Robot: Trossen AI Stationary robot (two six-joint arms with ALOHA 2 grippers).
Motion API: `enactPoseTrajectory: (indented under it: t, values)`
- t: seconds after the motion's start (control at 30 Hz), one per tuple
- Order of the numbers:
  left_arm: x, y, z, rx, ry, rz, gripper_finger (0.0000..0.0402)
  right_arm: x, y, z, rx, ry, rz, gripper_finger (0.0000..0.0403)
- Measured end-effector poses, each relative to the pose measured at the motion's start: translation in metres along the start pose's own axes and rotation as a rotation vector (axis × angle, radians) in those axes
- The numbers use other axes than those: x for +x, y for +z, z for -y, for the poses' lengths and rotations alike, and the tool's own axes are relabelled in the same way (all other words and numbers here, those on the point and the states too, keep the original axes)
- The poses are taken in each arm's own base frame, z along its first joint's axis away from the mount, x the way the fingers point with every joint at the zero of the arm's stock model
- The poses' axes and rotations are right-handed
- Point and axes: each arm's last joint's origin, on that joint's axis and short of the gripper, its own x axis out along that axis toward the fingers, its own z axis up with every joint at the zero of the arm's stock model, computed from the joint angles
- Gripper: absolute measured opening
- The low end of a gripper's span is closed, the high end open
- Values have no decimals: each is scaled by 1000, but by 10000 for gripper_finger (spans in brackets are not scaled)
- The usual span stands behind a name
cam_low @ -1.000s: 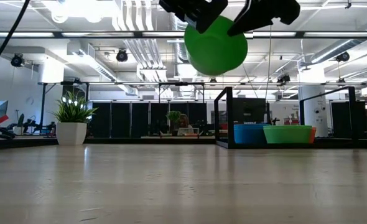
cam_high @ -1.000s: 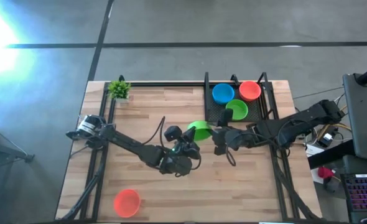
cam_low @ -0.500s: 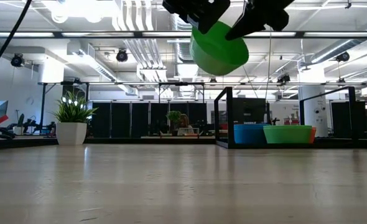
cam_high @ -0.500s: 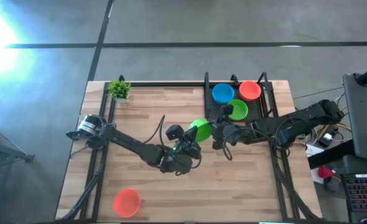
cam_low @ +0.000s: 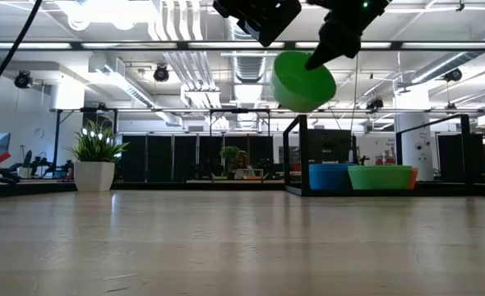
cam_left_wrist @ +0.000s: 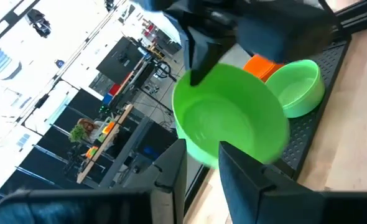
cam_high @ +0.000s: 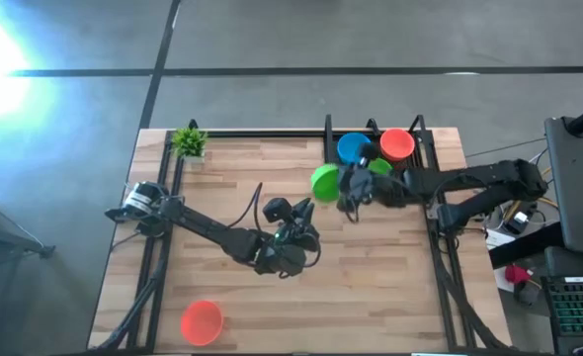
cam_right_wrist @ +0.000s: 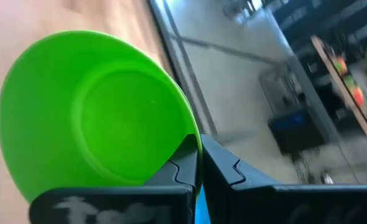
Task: Pick & Place Mini bowls
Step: Stack the green bowl on top of the green bowls on the shelf
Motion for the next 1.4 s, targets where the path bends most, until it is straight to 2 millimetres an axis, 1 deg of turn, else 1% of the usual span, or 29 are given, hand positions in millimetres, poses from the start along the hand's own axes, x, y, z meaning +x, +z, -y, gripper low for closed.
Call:
enactPoseTrajectory:
  t: [0.17, 0.3, 0.43, 0.63, 0.77, 1.03, 1.23, 1.4]
  values:
    - [1, 0, -1, -2, 6, -4, 91, 0, -4, 36, 75, -39, -119, 8]
    - [4, 0, -2, -7, 12, -8, 92, -2, -10, 62, 131, 17, -243, 8]
    - [7, -1, -3, -13, 17, -13, 92, -4, -21, 81, 188, 109, -365, 8]
    - [11, -1, -4, -15, 23, -19, 92, 2, -41, 102, 265, 96, -526, 8]
    - [11, -1, -4, -37, 24, -19, 92, 12, -57, 111, 324, 143, -589, 8]
    - [12, 7, -10, -58, 28, -15, 92, 27, -87, 125, 407, 116, -698, 8]
    - [12, 9, -11, -62, 27, -13, 92, 41, -106, 123, 459, 84, -712, 8]
    - [12, 9, -11, -60, 27, -13, 92, 54, -120, 117, 496, 145, -685, 8]
